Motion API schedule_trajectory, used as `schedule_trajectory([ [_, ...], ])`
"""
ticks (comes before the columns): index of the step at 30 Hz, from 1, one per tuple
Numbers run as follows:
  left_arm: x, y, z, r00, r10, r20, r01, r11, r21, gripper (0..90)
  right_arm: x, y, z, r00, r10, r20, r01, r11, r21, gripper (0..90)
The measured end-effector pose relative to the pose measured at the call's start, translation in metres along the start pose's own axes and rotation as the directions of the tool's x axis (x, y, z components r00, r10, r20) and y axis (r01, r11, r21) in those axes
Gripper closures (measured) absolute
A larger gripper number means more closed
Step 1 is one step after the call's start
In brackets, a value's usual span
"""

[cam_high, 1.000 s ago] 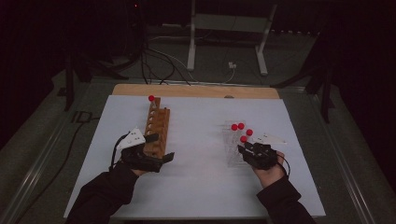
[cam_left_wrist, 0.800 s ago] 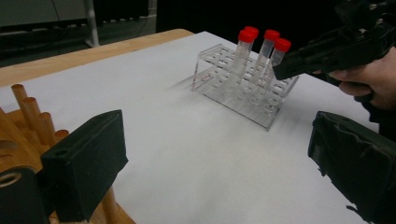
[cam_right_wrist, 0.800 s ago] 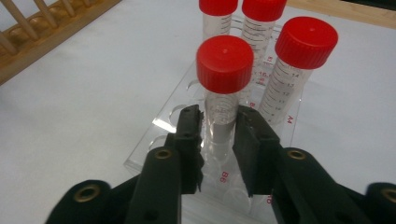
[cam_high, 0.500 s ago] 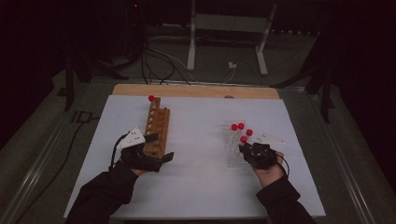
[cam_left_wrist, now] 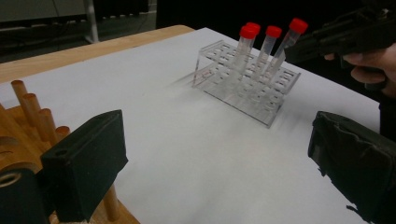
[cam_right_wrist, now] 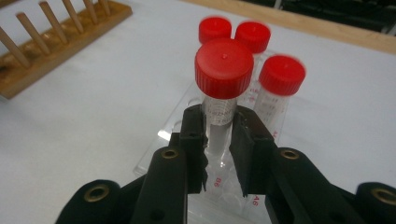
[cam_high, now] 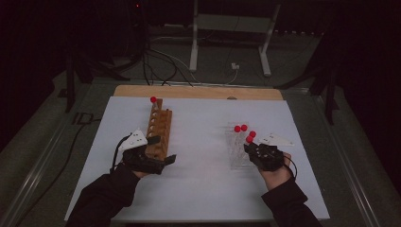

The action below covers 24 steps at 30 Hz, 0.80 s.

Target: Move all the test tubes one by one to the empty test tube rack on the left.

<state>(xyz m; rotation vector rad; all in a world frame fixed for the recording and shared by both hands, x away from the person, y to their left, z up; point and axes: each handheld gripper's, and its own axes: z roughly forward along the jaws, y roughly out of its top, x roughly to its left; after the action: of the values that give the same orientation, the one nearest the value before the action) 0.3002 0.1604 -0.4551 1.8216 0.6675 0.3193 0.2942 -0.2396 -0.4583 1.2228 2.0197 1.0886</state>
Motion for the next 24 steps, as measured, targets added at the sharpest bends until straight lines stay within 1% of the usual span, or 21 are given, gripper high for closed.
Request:
schedule_trajectory([
  [4,-0.001,0.001,0.0,1.0,0.002,0.0,-0.002,1.0,0.001,5.2,0.002,0.004,-0.008,1.0,-0.006,0.007,0.006,1.0,-0.023,75.0],
  [7,0.0,0.001,0.0,1.0,0.0,0.004,0.0,1.0,0.003,5.2,0.004,0.006,-0.012,0.9996,-0.023,0.015,0.024,0.999,-0.038,75.0],
  [12,-0.001,0.003,0.001,1.0,0.003,0.008,-0.003,1.0,0.005,5.2,0.006,0.012,-0.019,0.9996,-0.026,0.009,0.027,0.998,-0.065,75.0],
  [15,-0.002,0.005,0.001,0.9999,0.005,0.014,-0.005,1.0,0.004,5.2,0.009,0.016,-0.025,0.9993,-0.037,0.008,0.038,0.995,-0.09,75.0],
  [18,-0.003,0.007,0.001,0.9998,0.008,0.02,-0.008,1.0,0.004,5.2,0.012,0.02,-0.029,0.999,-0.036,-0.027,0.033,0.994,-0.107,75.1],
  [24,-0.005,0.009,0.003,0.9994,0.011,0.034,-0.011,0.9999,0.005,5.2,0.028,0.025,-0.031,0.994,-0.076,-0.078,0.067,0.991,-0.114,75.1],
])
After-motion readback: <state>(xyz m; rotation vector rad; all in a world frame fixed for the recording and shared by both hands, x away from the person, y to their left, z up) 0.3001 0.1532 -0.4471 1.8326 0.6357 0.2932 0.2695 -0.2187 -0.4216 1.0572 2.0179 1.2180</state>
